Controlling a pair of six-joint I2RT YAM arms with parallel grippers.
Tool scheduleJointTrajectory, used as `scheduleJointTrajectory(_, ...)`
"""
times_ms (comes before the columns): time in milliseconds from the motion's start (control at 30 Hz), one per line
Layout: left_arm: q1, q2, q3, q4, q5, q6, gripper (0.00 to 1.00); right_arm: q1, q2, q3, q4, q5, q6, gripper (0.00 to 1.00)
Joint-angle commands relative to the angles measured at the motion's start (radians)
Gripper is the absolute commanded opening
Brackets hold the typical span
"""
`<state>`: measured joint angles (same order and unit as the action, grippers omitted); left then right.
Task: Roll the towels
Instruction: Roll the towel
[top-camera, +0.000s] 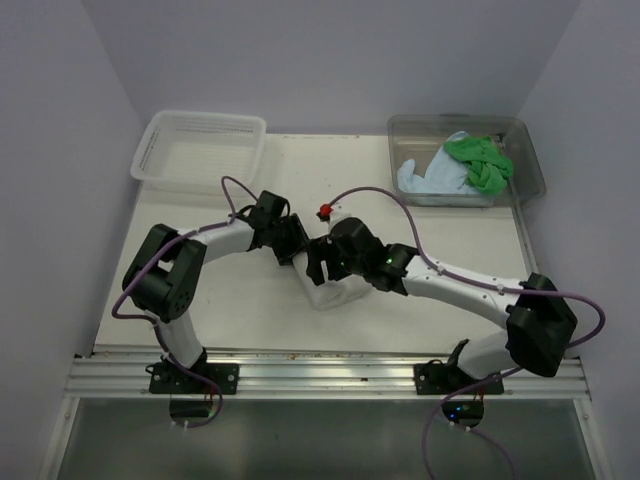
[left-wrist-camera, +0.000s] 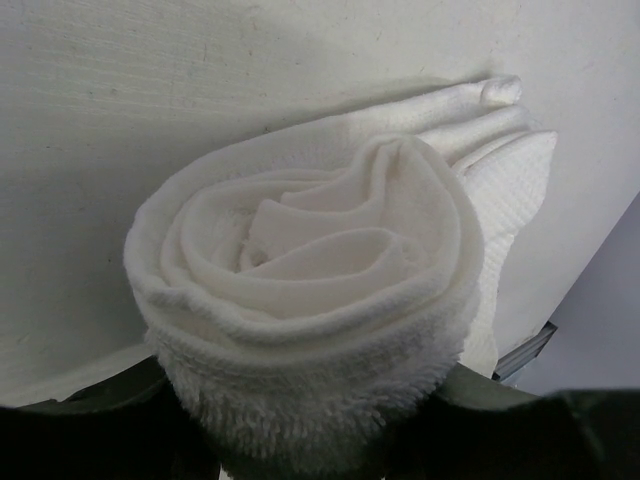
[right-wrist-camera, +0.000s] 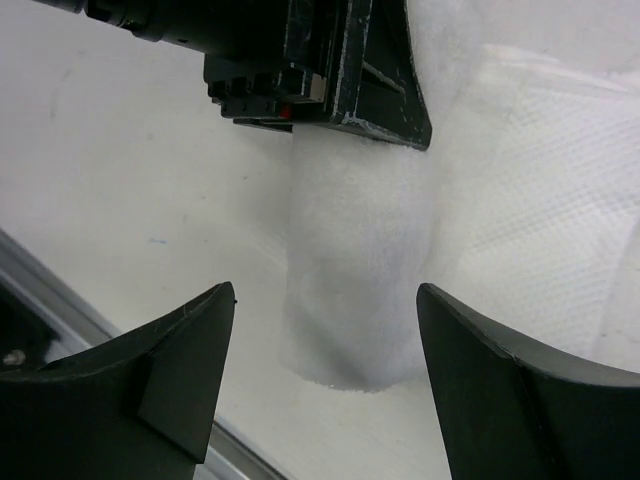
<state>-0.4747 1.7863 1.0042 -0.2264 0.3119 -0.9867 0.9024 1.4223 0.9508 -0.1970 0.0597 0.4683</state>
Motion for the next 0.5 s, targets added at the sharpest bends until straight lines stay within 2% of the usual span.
scheduleJointTrajectory(0, -0.016, 0.047, 0.004, -0.068, -0.057, -0.003, 0.53, 0.099, 0.052, 0.086, -0.2, 0.36, -0.144, 0.77)
scheduleJointTrajectory(167, -0.016, 0.041, 0.007, -0.08, -0.068, -0.004, 0.52, 0.271, 0.174, 0.195, -0.257, 0.575, -0.194, 0.79)
scheduleJointTrajectory(200, -0.016, 0.041, 0.007, -0.082, -0.068, -0.006, 0.52, 0.292, 0.213, 0.209, -0.265, 0.595, -0.207, 0.98)
scheduleJointTrajectory(367, -0.016, 0.041, 0.008, -0.085, -0.071, -0.004, 0.53, 0.381, 0.345, 0.296, -0.306, 0.741, -0.273, 0.99)
scheduleJointTrajectory(467, -0.016, 0.045, 0.01, -0.088, -0.069, -0.006, 0.53, 0.398, 0.412, 0.309, -0.299, 0.758, -0.293, 0.98)
